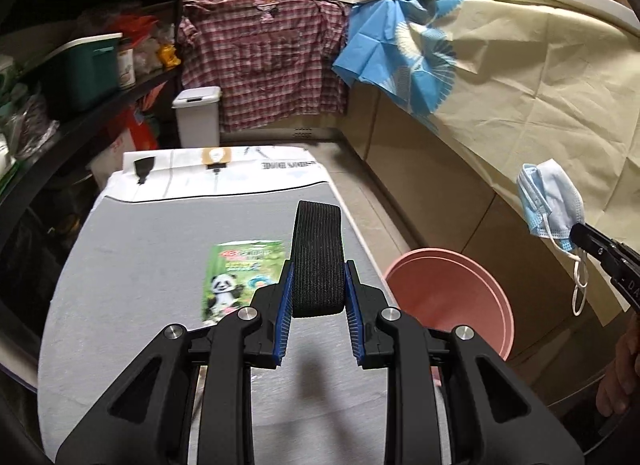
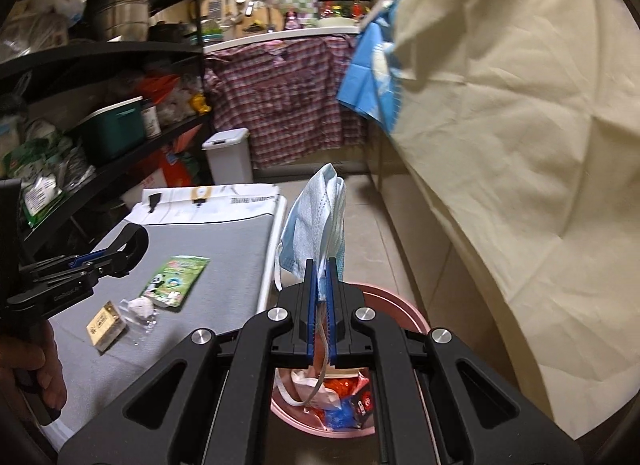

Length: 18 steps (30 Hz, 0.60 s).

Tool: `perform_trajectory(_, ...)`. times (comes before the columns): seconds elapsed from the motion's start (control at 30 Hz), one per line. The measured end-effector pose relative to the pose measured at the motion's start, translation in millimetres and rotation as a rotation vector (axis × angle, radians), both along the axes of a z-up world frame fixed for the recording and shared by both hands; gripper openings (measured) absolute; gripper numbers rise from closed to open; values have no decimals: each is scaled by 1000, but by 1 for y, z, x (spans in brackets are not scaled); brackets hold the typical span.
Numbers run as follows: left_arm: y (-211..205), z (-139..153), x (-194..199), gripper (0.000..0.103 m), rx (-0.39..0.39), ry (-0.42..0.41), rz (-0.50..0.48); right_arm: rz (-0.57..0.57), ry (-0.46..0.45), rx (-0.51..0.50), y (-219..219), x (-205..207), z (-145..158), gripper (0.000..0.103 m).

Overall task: Collect trash
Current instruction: 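Carry the elastic band with the left tool while the right tool carries the mask over the bucket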

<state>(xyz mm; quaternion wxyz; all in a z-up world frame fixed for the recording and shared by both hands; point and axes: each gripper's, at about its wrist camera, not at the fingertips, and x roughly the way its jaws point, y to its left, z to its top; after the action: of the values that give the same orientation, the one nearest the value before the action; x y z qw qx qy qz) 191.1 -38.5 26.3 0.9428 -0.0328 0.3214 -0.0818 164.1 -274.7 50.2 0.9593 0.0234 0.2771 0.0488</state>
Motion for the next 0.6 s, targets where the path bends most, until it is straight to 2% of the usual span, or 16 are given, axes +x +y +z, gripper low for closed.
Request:
perform_trajectory(0.2,-26,0,7,24,-6,-5,-40,-38,15,15,-17,4,-6,5)
perform_trajectory(0.6,-71,-3,16,24,-4,-21,-135,-71,51,6,-22,12,-18,5)
